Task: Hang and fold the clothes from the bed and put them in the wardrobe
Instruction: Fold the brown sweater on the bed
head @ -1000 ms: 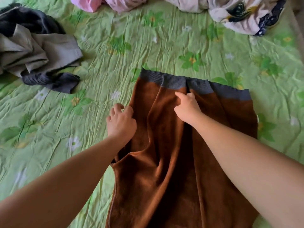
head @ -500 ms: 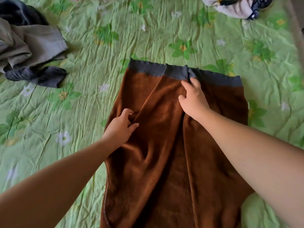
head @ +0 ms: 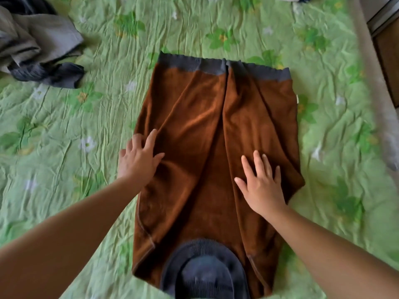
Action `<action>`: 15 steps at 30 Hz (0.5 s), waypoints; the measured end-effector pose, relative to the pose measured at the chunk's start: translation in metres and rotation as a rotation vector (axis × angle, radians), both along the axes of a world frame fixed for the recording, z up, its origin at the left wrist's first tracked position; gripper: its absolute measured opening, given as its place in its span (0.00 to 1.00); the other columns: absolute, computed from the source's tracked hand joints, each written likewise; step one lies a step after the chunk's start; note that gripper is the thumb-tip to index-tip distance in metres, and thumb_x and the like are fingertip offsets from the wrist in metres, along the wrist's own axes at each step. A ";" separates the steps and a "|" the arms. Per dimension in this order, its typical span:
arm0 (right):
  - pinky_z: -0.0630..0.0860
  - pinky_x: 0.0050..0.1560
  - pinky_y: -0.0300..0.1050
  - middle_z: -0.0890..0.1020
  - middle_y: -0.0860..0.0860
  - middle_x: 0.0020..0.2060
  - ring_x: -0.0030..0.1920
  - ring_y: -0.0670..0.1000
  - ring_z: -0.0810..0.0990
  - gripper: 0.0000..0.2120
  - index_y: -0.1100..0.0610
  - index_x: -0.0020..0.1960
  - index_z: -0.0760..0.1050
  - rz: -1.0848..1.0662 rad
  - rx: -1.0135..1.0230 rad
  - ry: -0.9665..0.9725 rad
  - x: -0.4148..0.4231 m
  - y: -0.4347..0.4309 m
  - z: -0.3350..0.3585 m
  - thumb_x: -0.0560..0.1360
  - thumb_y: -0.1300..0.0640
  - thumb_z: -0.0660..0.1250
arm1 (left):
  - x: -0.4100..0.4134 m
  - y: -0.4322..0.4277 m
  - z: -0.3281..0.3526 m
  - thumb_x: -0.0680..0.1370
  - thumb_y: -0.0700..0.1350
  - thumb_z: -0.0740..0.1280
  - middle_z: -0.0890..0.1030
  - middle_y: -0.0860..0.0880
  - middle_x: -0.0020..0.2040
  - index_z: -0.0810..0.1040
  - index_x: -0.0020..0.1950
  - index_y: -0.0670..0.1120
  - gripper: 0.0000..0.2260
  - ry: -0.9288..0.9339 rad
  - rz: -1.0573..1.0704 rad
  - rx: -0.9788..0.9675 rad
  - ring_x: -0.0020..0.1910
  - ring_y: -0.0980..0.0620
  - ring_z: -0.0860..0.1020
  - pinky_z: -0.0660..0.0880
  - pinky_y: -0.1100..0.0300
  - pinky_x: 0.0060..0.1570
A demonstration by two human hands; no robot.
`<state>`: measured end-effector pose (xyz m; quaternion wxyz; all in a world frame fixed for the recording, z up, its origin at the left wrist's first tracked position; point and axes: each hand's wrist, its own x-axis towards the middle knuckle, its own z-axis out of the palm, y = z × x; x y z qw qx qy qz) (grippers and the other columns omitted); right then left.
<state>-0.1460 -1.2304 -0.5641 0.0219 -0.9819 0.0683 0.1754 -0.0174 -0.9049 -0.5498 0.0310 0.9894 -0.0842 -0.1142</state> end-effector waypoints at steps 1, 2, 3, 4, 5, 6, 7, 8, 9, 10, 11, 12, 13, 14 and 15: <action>0.60 0.72 0.74 0.57 0.58 0.80 0.80 0.62 0.55 0.33 0.50 0.81 0.59 0.004 -0.001 -0.002 -0.018 0.003 0.001 0.80 0.36 0.55 | -0.017 0.001 0.002 0.80 0.62 0.61 0.62 0.41 0.74 0.54 0.80 0.56 0.32 -0.017 -0.084 0.012 0.73 0.40 0.62 0.66 0.40 0.67; 0.59 0.71 0.74 0.57 0.58 0.80 0.80 0.62 0.56 0.32 0.50 0.81 0.59 0.012 -0.005 -0.004 -0.035 0.007 0.002 0.81 0.37 0.55 | -0.037 0.004 0.003 0.78 0.62 0.62 0.59 0.41 0.77 0.57 0.80 0.57 0.32 -0.019 -0.178 0.017 0.76 0.41 0.57 0.64 0.39 0.69; 0.59 0.71 0.74 0.56 0.58 0.80 0.80 0.61 0.56 0.32 0.50 0.81 0.59 0.025 -0.011 -0.004 -0.053 0.009 0.003 0.81 0.37 0.54 | -0.061 0.008 0.001 0.78 0.63 0.63 0.56 0.42 0.79 0.58 0.79 0.59 0.32 -0.001 -0.272 0.031 0.79 0.42 0.53 0.61 0.38 0.71; 0.58 0.71 0.74 0.55 0.58 0.81 0.80 0.61 0.55 0.32 0.50 0.81 0.58 0.038 -0.015 0.006 -0.069 0.011 0.005 0.81 0.36 0.53 | -0.088 0.016 -0.002 0.78 0.64 0.61 0.54 0.43 0.81 0.58 0.80 0.60 0.31 0.039 -0.353 0.062 0.80 0.43 0.50 0.59 0.36 0.73; 0.57 0.71 0.75 0.54 0.58 0.81 0.80 0.61 0.54 0.33 0.49 0.81 0.57 0.048 -0.017 0.020 -0.085 0.012 0.006 0.81 0.35 0.51 | -0.115 0.025 -0.005 0.78 0.66 0.56 0.49 0.44 0.82 0.55 0.80 0.60 0.31 0.095 -0.397 0.103 0.81 0.44 0.46 0.56 0.35 0.74; 0.56 0.71 0.76 0.54 0.58 0.81 0.80 0.61 0.53 0.34 0.49 0.81 0.56 0.053 -0.020 0.036 -0.099 0.012 0.006 0.80 0.35 0.50 | -0.140 0.034 -0.007 0.78 0.68 0.49 0.45 0.45 0.82 0.52 0.81 0.60 0.32 0.161 -0.393 0.135 0.81 0.44 0.43 0.55 0.35 0.74; 0.57 0.70 0.77 0.53 0.58 0.81 0.81 0.61 0.52 0.34 0.49 0.82 0.56 0.057 -0.021 0.048 -0.113 0.012 0.005 0.80 0.34 0.50 | -0.162 0.041 -0.007 0.78 0.69 0.41 0.42 0.45 0.82 0.49 0.81 0.60 0.32 0.209 -0.358 0.145 0.81 0.44 0.41 0.56 0.36 0.74; 0.58 0.70 0.77 0.53 0.58 0.81 0.81 0.61 0.52 0.35 0.49 0.82 0.56 0.057 -0.021 0.056 -0.125 0.012 0.004 0.80 0.34 0.50 | -0.178 0.046 -0.007 0.77 0.69 0.35 0.42 0.46 0.82 0.47 0.81 0.60 0.33 0.232 -0.318 0.139 0.80 0.43 0.41 0.57 0.37 0.74; 0.59 0.69 0.77 0.53 0.58 0.81 0.81 0.61 0.51 0.35 0.49 0.82 0.56 0.055 -0.021 0.059 -0.134 0.012 0.003 0.80 0.34 0.50 | -0.188 0.049 -0.007 0.77 0.68 0.32 0.42 0.45 0.82 0.47 0.81 0.59 0.34 0.229 -0.288 0.127 0.80 0.43 0.42 0.58 0.38 0.74; 0.60 0.69 0.76 0.54 0.59 0.81 0.81 0.61 0.51 0.35 0.49 0.82 0.56 0.056 -0.018 0.052 -0.142 0.012 0.003 0.79 0.34 0.51 | -0.195 0.049 -0.007 0.77 0.67 0.31 0.43 0.45 0.82 0.47 0.81 0.59 0.33 0.222 -0.264 0.117 0.80 0.42 0.43 0.58 0.39 0.75; 0.61 0.69 0.75 0.54 0.59 0.81 0.81 0.61 0.51 0.35 0.49 0.82 0.56 0.055 -0.014 0.036 -0.147 0.012 0.004 0.80 0.34 0.52 | -0.198 0.047 -0.006 0.78 0.67 0.34 0.42 0.44 0.82 0.46 0.81 0.59 0.32 0.223 -0.241 0.110 0.80 0.42 0.43 0.58 0.40 0.75; 0.62 0.70 0.72 0.54 0.60 0.81 0.81 0.62 0.52 0.34 0.49 0.81 0.57 0.043 -0.005 0.014 -0.150 0.012 0.005 0.80 0.35 0.54 | -0.200 0.044 -0.005 0.80 0.66 0.40 0.42 0.44 0.82 0.46 0.81 0.60 0.29 0.227 -0.205 0.094 0.81 0.42 0.43 0.59 0.42 0.74; 0.64 0.70 0.70 0.54 0.62 0.80 0.80 0.63 0.54 0.32 0.48 0.80 0.60 0.010 0.019 -0.022 -0.153 0.013 0.007 0.80 0.36 0.58 | -0.202 0.040 -0.005 0.81 0.63 0.48 0.43 0.42 0.82 0.48 0.81 0.61 0.28 0.224 -0.140 0.059 0.81 0.41 0.46 0.61 0.42 0.73; 0.66 0.69 0.67 0.56 0.64 0.79 0.78 0.65 0.58 0.31 0.48 0.79 0.64 -0.053 0.058 -0.073 -0.155 0.015 0.009 0.79 0.39 0.63 | -0.205 0.036 -0.003 0.82 0.60 0.56 0.47 0.41 0.81 0.52 0.81 0.61 0.28 0.227 -0.041 0.008 0.80 0.39 0.50 0.63 0.42 0.71; 0.69 0.67 0.64 0.58 0.66 0.78 0.76 0.67 0.62 0.29 0.48 0.77 0.68 -0.144 0.097 -0.122 -0.158 0.018 0.012 0.78 0.42 0.68 | -0.209 0.033 -0.002 0.81 0.57 0.62 0.52 0.40 0.79 0.56 0.80 0.61 0.29 0.243 0.082 -0.057 0.77 0.37 0.57 0.66 0.43 0.69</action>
